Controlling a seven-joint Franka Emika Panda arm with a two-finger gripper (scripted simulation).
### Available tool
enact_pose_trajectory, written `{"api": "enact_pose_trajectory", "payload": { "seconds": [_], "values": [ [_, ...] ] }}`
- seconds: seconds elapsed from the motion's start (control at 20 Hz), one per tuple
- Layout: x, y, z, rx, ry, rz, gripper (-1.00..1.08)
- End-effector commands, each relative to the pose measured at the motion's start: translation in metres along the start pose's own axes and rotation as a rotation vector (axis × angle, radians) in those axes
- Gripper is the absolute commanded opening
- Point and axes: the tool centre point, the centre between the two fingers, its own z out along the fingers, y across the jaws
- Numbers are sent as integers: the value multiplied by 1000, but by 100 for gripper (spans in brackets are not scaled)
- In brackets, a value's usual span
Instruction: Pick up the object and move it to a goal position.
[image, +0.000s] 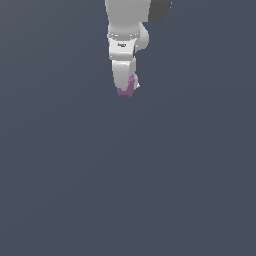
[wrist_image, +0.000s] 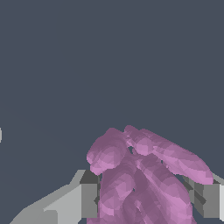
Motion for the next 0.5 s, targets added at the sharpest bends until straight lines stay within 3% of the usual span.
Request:
{"api": "enact_pose_trajectory", "payload": {
  "seconds": [0.0, 0.45],
  "values": [
    [-5, -2, -13, 1, 0, 0, -100],
    [-12, -3, -32, 2, -3, 1, -100]
  ]
}}
